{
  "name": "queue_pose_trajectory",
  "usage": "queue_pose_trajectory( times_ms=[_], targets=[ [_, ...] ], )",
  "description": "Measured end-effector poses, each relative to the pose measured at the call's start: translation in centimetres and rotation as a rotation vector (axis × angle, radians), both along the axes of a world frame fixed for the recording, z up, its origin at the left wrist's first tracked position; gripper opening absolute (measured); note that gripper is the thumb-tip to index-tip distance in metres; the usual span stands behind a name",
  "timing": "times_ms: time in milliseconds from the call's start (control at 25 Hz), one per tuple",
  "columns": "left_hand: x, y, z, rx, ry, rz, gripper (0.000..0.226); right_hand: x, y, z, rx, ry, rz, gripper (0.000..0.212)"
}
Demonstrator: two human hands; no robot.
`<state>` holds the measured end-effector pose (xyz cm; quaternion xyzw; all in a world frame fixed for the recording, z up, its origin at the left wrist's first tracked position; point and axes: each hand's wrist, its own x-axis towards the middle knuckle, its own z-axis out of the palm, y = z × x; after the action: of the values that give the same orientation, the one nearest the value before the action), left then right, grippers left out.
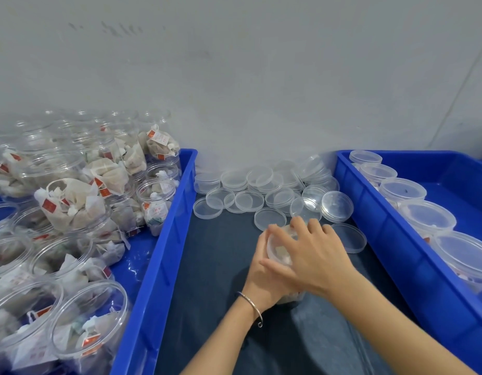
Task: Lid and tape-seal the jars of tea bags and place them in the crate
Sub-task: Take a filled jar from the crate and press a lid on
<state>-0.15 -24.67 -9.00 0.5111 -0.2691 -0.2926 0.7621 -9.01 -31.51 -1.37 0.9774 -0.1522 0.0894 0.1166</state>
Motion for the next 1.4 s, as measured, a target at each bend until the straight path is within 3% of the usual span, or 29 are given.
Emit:
queue_pose_trajectory(
  times_ms=[40,160,200,280,360,400,480,520,680,760,840,920,1000,1040,1080,1120,1240,1400],
  targets=[
    [-0.1,0.1,-0.2,-0.017,-0.105,0.015,0.02,0.1,0.2,0.0,0.05,-0.02,0.003,0.084],
    [0.2,0.2,-3.7,0.178,-0.371,0.046,0.081,-0.2,-1.7,1.0,0.345,0.114,0.255,0.059],
    [0.2,0.2,-3.9,0.2,-0.386,0.029,0.084,-0.4,-2.5,1.4,0.357,0.138,0.33,0.054],
    [0.5,0.8,-2.9,0.115,-0.283,-0.073,0.072,-0.7,-3.1,1.0,0.277,0.115,0.377,0.049],
    [-0.1,0.0,0.1,0.009,0.126,-0.226,0.042,-0.6,-2.4,0.2,0.14,0.037,0.284,0.053],
    [-0.2,-0.2,1.2,0.031,0.17,-0.21,0.029,-0.3,-2.0,-0.2,0.091,-0.001,0.234,0.057],
    [-0.5,-0.9,1.2,0.02,0.208,-0.124,0.038,0.3,-1.7,-0.3,0.071,-0.032,0.207,0.063],
    [-0.5,-1.1,1.0,-0.014,0.299,-0.154,0.039,0.5,-2.1,-0.2,0.101,-0.018,0.244,0.064],
    [0.3,-0.4,0.5,0.011,0.304,-0.04,0.034,0.3,-2.8,-0.4,0.349,-0.001,0.345,0.055],
    [1.1,0.5,0.7,0.133,0.222,-0.009,0.029,-0.3,-1.6,-1.5,0.308,-0.162,0.287,0.047],
    [1.1,0.4,-0.1,0.205,-0.044,0.042,0.037,-0.1,-1.1,-2.3,0.287,-0.216,0.243,0.049],
    [-0.7,0.4,-1.5,0.283,-0.476,0.098,0.072,0.8,-1.6,-1.8,0.569,-0.18,0.233,0.044],
    [-1.2,0.4,-2.4,0.212,-0.525,0.239,0.099,1.9,-3.5,-1.7,1.011,-0.375,0.18,0.033],
    [-1.3,0.6,-2.2,0.15,-0.528,0.296,0.105,1.7,-4.6,-2.5,1.055,-0.518,0.1,0.032],
    [-1.1,0.8,-2.1,0.12,-0.485,0.345,0.11,1.1,-5.7,-3.6,0.975,-0.535,-0.014,0.032],
    [-0.8,0.8,-1.8,0.112,-0.438,0.405,0.114,0.2,-6.3,-4.7,0.859,-0.409,-0.127,0.034],
    [0.2,0.9,-1.6,0.104,-0.476,0.52,0.11,-2.0,-6.6,-8.7,0.58,0.16,-0.296,0.054],
    [0.5,0.9,-2.0,0.147,-0.577,0.555,0.094,-3.2,-5.8,-9.1,0.221,0.13,-0.186,0.041]
  ],
)
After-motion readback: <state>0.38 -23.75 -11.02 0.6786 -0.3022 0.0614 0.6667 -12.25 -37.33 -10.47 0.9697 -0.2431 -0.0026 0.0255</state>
